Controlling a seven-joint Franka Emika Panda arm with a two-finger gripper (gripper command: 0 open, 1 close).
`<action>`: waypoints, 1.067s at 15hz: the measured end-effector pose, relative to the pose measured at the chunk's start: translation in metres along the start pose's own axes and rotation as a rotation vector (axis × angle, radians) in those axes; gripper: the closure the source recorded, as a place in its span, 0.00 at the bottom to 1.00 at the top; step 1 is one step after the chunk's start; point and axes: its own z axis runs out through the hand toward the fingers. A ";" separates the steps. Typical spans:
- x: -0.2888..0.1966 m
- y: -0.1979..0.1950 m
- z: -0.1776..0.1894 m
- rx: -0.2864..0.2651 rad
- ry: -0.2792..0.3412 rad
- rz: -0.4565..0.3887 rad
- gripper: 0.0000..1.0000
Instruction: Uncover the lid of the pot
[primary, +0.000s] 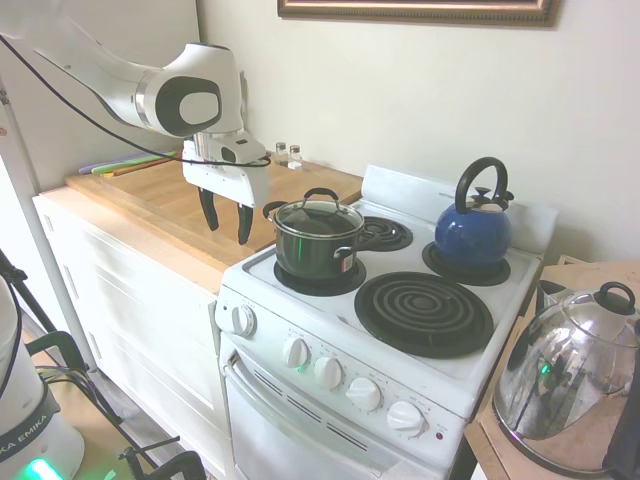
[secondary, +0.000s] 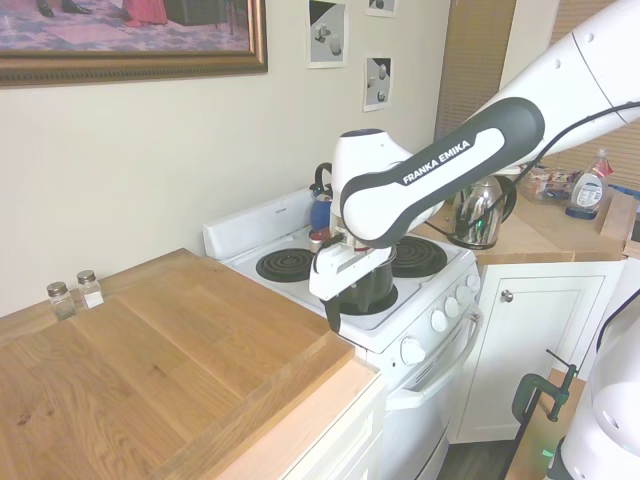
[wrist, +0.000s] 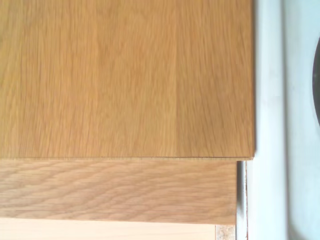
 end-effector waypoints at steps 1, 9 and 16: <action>0.000 0.000 0.000 0.000 0.000 0.000 0.00; -0.032 0.036 -0.025 0.078 0.102 0.028 0.00; 0.017 0.084 -0.147 0.233 0.187 0.266 0.00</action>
